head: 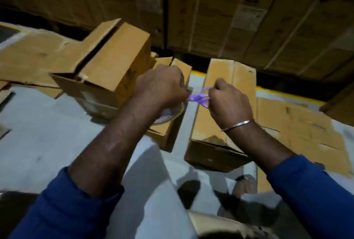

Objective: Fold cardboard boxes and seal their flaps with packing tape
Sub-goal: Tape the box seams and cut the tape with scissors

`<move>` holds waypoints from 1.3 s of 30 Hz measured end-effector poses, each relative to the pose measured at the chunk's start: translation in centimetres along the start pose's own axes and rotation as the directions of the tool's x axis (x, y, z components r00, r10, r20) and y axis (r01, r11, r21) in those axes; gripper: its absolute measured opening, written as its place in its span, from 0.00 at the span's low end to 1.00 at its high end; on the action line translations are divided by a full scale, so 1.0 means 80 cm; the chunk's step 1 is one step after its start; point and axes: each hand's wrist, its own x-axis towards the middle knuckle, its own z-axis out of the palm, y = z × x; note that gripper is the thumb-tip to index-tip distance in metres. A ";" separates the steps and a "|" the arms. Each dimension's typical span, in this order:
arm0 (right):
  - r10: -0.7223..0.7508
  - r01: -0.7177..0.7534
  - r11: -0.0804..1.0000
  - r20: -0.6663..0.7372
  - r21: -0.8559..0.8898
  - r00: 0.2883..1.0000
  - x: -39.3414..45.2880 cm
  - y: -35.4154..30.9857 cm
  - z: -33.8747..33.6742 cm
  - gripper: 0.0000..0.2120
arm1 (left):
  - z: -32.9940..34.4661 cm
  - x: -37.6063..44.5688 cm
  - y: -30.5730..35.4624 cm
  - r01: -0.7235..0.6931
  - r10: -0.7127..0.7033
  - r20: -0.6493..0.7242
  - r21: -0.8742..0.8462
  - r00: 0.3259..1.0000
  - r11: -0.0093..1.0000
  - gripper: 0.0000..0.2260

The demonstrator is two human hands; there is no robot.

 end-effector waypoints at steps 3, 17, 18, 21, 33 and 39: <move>0.265 -0.276 0.960 0.190 0.035 0.945 -0.026 0.115 0.051 0.07 | 0.052 0.041 0.054 -0.050 0.048 -0.035 -0.081 0.998 0.995 0.06; 0.094 -0.580 0.004 0.577 0.814 0.811 -0.018 0.210 0.122 0.27 | 0.262 0.129 0.121 0.157 -0.159 0.060 -0.681 0.985 0.715 0.08; 0.148 -0.525 -0.034 0.524 0.850 0.839 -0.014 0.206 0.124 0.27 | 0.264 0.131 0.126 0.143 -0.151 0.045 -0.666 0.987 0.732 0.07; 0.291 -0.409 -0.014 0.395 0.912 0.871 -0.008 0.202 0.134 0.26 | 0.273 0.130 0.136 0.120 -0.147 0.012 -0.640 0.989 0.759 0.05; 0.507 -0.383 0.155 0.259 0.911 0.822 -0.015 0.208 0.159 0.22 | 0.289 0.106 0.159 0.064 -0.072 0.014 -0.660 0.997 0.749 0.03; 0.515 -0.370 0.072 0.283 0.926 0.809 -0.010 0.213 0.170 0.23 | 0.294 0.099 0.160 0.069 -0.052 0.045 -0.679 0.998 0.731 0.03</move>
